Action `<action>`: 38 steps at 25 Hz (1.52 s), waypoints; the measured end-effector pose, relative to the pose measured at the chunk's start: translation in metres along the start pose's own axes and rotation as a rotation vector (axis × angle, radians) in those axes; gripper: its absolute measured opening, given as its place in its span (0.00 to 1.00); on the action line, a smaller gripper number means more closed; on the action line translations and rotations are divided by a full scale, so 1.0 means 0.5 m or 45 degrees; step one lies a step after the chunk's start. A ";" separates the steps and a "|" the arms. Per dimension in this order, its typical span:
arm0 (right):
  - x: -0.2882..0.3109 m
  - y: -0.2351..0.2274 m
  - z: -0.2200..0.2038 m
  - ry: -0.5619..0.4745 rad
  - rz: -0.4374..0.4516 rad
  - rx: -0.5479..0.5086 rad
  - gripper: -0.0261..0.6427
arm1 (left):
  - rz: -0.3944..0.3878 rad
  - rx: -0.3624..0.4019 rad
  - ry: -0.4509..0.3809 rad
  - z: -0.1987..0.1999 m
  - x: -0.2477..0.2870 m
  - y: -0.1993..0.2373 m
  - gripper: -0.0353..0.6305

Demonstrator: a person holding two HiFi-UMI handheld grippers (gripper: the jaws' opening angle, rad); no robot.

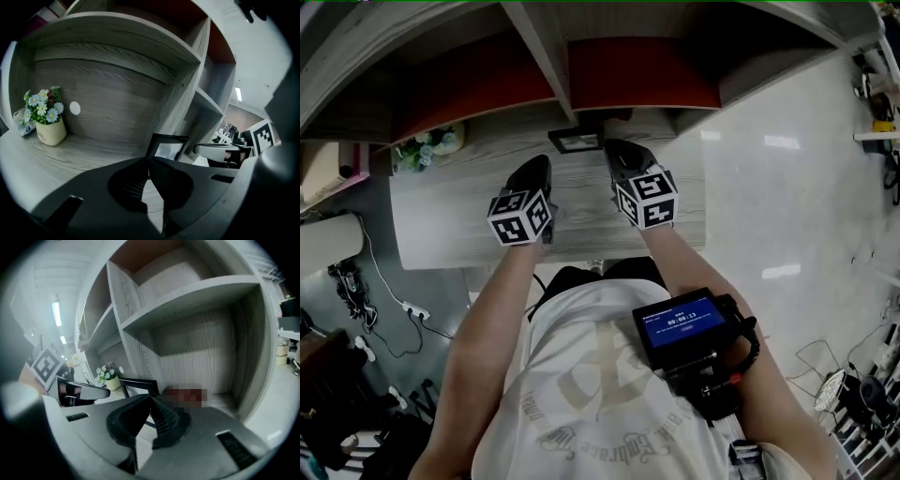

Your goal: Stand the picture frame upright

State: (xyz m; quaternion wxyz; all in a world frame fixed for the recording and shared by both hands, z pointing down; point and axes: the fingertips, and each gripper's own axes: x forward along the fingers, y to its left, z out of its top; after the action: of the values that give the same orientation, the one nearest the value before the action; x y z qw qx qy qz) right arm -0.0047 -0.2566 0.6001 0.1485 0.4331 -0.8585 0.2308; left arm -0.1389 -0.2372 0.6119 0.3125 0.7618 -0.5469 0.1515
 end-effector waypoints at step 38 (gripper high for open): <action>-0.275 0.200 -0.029 -0.145 0.152 0.000 0.04 | -0.247 -0.011 -0.185 -0.080 -0.319 -0.094 0.06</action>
State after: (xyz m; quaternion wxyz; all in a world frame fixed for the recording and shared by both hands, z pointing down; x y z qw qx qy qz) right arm -0.0054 -0.1043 0.5233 0.0853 0.3935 -0.8899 0.2144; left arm -0.1478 -0.0841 0.5362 0.2884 0.8188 -0.4924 0.0627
